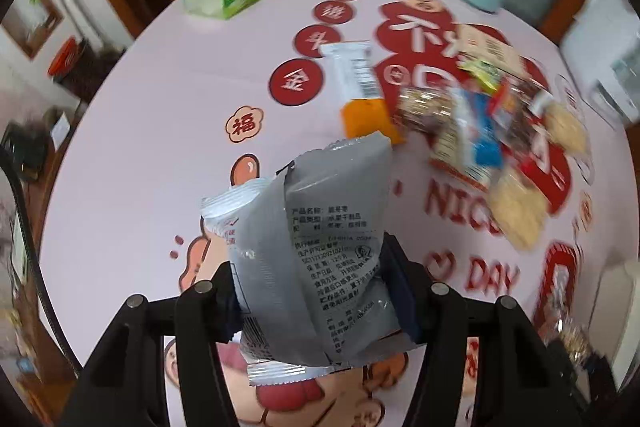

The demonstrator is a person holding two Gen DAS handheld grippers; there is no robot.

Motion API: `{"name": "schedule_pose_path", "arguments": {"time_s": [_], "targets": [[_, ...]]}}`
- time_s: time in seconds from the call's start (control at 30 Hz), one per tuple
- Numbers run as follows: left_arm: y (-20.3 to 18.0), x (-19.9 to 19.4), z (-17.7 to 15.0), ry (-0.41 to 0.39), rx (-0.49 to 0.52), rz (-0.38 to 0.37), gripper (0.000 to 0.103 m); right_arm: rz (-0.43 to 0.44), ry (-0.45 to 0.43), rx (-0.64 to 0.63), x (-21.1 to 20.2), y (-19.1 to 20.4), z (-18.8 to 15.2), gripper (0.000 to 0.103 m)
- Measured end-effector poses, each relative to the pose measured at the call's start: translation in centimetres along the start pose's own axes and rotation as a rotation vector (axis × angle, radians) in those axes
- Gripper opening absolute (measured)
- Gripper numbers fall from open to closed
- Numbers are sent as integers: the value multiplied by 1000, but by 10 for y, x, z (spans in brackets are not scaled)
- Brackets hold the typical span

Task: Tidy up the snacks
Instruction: 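Carry both bags to the white bin and release them inside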

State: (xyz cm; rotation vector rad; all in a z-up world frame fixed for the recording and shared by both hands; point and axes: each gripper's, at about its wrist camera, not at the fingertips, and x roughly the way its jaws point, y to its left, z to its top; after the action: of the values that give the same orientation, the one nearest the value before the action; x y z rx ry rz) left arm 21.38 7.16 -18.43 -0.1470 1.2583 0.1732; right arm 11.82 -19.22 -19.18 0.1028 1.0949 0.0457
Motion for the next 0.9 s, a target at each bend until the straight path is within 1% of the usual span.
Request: {"name": "schedule_pose_path", "arguments": {"time_s": [0.1,0.2,0.3,0.4,0.6,0.73,0.9], "targets": [[-12,-29,-19,-35,69,-17,58,24,-37,4,-26,0,-6,51],[-33,-59,-34,-78,148,-38,58,37,-75,10,-49,-2,-11,51],[-59,-87,-49,-120,236,-71,58,39,-124,28,-77,-9,-16,51],[-95,-115,-65,-170,339,-110,58,28,-176,54,-104,-21,-21,51],[-166,-159,-93,-249,529,-191,58,-38,-260,145,-151,-57,-39,51],[-221,-185,-114,-294,668,-266,58,-98,-287,238,-171,-84,-54,51],[-280,-199,-134,-327,797,-322,58,-181,-296,364,-185,-119,-76,51]]}}
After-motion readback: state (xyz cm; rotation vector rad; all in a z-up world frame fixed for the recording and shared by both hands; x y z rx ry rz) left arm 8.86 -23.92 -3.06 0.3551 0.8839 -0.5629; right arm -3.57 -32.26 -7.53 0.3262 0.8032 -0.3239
